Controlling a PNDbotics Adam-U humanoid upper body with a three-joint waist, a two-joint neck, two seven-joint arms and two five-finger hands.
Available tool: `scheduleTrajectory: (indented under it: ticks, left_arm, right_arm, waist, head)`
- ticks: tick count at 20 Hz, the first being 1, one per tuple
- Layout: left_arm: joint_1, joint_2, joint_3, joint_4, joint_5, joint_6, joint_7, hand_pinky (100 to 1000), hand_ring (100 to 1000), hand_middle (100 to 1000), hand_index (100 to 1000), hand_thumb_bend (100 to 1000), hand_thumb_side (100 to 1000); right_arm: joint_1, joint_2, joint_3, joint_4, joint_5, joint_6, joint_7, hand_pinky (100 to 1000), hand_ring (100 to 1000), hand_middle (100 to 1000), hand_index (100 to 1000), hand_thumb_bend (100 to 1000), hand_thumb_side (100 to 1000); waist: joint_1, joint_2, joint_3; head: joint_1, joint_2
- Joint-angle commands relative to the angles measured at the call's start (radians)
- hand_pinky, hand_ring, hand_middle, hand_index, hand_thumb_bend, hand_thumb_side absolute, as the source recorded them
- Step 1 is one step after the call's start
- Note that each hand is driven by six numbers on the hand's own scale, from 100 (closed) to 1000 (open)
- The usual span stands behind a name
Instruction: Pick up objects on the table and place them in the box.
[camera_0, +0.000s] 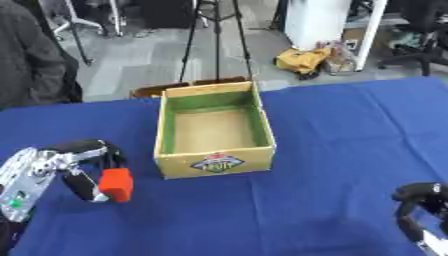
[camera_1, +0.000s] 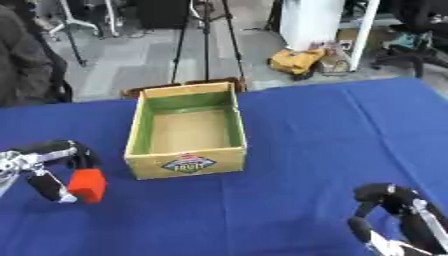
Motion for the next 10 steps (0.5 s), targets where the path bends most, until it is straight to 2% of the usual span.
scheduleTrajectory:
  ticks: [1,10]
  left_arm:
    - [-0.02,0.013,-0.003,-0.002,-0.012,-0.006,0.0,705,672,668,814,571,100]
    - [-0.021,0.008,-0.007,0.003,-0.04,-0.018,0.01,675,626,621,773,564,100]
  right_arm:
    - [-0.01,-0.014,0.0,-0.008,0.0,-0.001,0.003,744,479,422,690,528,436]
    - [-0.011,-0.013,0.0,-0.007,0.001,-0.002,0.003,744,479,422,690,526,437]
  waist:
    - [0.0,-0.01,-0.001]
    - [-0.001,-0.007,-0.004]
  head:
    - [0.001,-0.001]
    - [0.002,-0.001]
